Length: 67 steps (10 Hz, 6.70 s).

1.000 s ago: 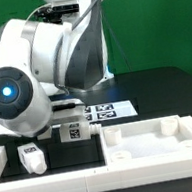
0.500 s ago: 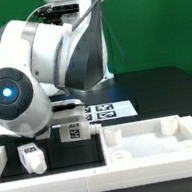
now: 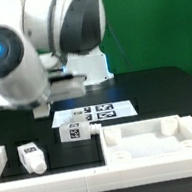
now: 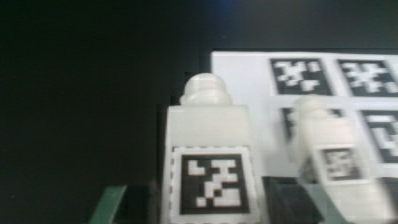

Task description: Assemble one leg

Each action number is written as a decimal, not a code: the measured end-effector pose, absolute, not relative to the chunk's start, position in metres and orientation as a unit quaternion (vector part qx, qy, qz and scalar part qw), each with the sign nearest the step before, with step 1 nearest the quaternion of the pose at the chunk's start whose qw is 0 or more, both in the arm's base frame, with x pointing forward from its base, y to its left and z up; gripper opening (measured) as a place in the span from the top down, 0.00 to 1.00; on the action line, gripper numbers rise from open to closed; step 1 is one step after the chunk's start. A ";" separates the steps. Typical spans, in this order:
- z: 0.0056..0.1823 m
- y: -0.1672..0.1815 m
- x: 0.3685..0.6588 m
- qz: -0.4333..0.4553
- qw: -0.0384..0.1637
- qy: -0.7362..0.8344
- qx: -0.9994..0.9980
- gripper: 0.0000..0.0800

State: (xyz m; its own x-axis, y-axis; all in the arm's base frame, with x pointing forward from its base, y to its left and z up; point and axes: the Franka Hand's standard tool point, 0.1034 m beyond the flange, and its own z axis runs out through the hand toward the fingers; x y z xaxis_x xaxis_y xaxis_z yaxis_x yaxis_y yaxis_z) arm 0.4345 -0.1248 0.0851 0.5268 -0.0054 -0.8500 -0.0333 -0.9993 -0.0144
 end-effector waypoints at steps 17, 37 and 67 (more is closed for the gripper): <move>0.194 0.008 0.589 -0.071 0.012 0.071 -0.995 0.64; 0.115 0.103 0.628 -0.204 0.002 0.033 -0.978 0.64; 0.078 0.106 0.658 -0.011 -0.003 0.166 -0.986 0.54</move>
Offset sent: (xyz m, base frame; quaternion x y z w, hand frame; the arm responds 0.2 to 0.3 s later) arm 0.0000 0.0000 0.0000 0.0000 0.1938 0.0000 0.9810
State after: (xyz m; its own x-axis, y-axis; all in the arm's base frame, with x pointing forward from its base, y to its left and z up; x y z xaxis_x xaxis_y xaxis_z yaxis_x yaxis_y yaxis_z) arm 0.6582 0.1058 0.0784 0.9446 -0.3275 0.0219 -0.3276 -0.9448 0.0017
